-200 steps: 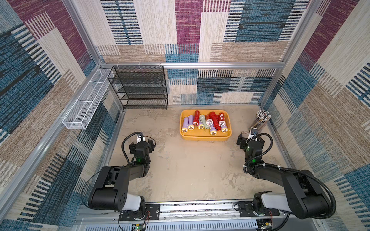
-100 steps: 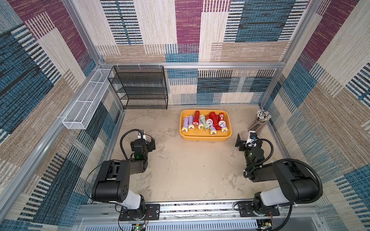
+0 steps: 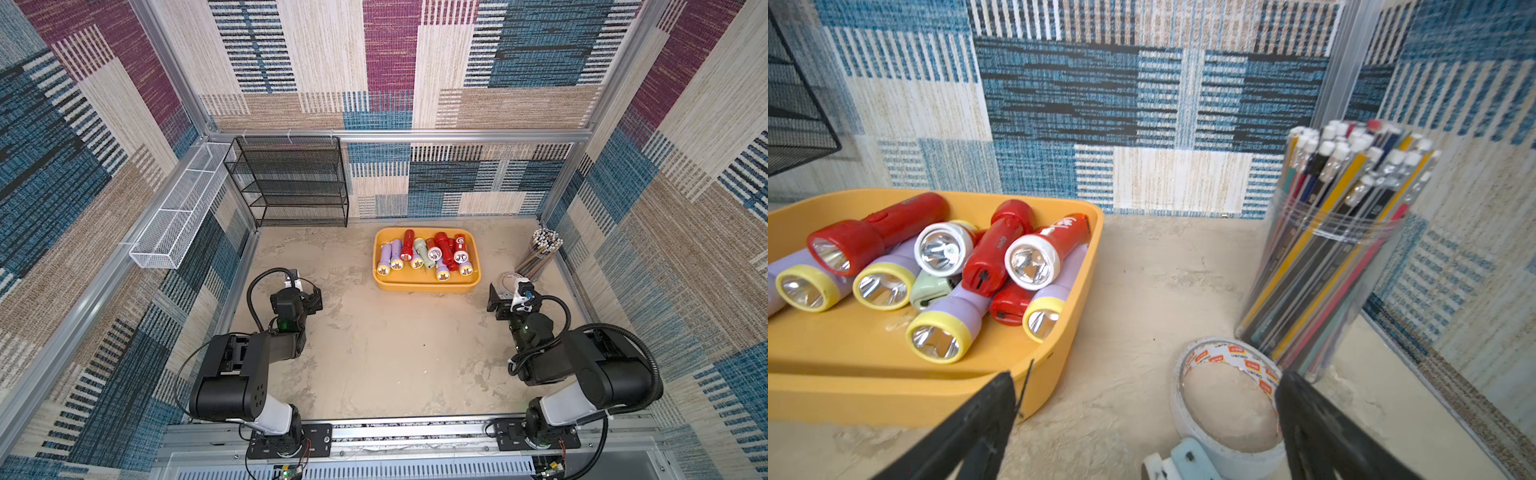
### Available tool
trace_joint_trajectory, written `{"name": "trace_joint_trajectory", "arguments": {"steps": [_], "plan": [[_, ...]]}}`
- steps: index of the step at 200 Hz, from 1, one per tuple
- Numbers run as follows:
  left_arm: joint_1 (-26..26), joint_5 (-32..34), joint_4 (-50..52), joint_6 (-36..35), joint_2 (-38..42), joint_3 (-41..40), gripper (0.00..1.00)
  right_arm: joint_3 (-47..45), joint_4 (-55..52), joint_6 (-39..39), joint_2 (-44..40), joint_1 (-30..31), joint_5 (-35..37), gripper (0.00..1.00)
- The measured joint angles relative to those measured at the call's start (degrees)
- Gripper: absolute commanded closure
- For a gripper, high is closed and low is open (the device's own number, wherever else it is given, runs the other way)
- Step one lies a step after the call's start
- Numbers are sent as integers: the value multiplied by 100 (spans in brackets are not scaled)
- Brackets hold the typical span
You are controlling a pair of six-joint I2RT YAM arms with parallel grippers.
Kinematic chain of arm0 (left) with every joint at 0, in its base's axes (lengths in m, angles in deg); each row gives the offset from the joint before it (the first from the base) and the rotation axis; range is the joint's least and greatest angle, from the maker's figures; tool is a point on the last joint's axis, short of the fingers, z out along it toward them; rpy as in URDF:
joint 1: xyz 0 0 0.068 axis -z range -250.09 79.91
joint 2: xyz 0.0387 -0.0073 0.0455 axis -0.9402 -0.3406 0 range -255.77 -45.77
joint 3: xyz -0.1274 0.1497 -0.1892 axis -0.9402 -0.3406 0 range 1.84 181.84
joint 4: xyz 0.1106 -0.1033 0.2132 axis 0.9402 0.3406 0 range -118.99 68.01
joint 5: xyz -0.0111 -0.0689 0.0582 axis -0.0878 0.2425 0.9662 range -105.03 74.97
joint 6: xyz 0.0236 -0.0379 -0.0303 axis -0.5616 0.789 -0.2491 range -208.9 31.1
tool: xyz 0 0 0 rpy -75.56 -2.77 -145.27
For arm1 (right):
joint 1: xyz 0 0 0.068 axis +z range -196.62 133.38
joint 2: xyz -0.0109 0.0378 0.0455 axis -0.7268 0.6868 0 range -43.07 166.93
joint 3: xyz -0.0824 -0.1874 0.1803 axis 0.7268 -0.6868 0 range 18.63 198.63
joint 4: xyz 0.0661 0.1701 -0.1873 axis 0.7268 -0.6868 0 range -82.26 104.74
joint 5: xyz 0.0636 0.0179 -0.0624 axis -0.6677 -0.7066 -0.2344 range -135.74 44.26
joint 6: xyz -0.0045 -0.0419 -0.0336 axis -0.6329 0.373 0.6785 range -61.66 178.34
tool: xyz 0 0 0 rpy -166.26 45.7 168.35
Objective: Put the flashlights into the storage boxes
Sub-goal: Reset both arms
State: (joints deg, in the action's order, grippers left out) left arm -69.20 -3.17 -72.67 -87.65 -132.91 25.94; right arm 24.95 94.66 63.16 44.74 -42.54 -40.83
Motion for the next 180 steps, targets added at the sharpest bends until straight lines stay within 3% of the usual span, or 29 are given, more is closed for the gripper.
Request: {"name": "trace_joint_trajectory", "arguments": {"steps": [124, 180], "plan": [[0, 26, 20, 28, 4, 7, 1, 481, -501, -136, 24, -332, -590, 0], [-2, 26, 22, 28, 4, 7, 1, 507, -658, -221, 24, -345, -533, 0]]}}
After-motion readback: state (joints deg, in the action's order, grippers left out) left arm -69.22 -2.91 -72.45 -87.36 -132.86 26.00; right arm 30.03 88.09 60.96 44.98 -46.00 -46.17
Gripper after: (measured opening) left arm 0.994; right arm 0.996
